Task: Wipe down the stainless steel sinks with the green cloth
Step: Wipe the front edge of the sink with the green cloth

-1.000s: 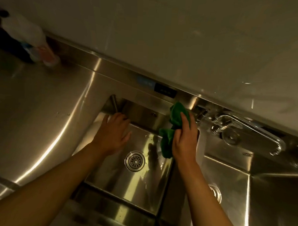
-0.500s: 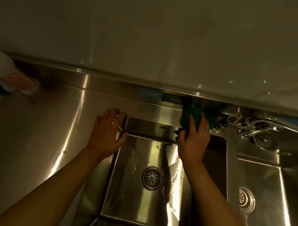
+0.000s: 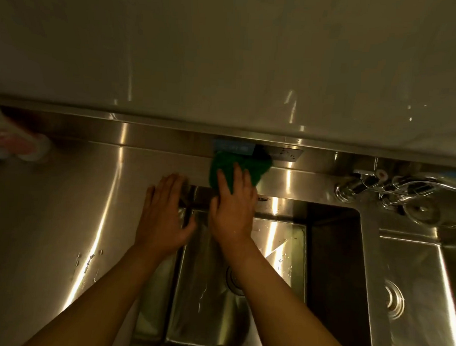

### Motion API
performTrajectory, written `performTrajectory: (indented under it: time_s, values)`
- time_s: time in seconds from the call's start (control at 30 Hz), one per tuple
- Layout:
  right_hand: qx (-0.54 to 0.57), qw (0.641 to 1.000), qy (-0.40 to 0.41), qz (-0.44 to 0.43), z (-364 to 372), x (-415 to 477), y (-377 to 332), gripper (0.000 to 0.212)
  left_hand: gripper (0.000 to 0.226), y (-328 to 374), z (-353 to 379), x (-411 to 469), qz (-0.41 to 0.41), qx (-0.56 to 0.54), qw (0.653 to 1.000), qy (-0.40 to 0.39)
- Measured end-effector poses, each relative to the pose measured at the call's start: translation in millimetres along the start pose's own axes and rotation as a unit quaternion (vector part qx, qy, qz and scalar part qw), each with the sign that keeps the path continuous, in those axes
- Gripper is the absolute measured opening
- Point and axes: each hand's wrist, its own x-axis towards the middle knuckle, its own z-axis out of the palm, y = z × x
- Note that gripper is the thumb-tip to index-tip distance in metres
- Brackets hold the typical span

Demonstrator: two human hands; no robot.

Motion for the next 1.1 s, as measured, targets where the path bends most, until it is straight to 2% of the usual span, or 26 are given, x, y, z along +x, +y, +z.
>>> performTrajectory:
  time_s: [0.2, 0.43, 0.7, 0.93, 1.1]
  values:
    - [0.015, 0.991, -0.071, -0.111, 21, 7, -45, 0.065, 0.095, 7, -3, -1, -0.010, -0.023, 1.000, 0.007]
    - [-0.010, 0.982, -0.101, -0.162, 1, 9, -12, 0.069, 0.092, 6, -3, -1, -0.005, 0.023, 1.000, 0.008]
    - [-0.043, 0.990, -0.060, -0.117, -48, -5, 69, 0.069, 0.090, 1, -2, -1, 0.007, 0.061, 0.998, -0.005]
    - [-0.077, 0.996, -0.031, -0.016, -98, -17, 154, 0.062, 0.088, 1, -1, -2, 0.014, 0.047, 0.999, 0.012]
    - [-0.082, 0.996, -0.028, 0.016, -107, -21, 166, 0.061, 0.088, -1, 0, -1, 0.019, 0.056, 0.998, 0.007]
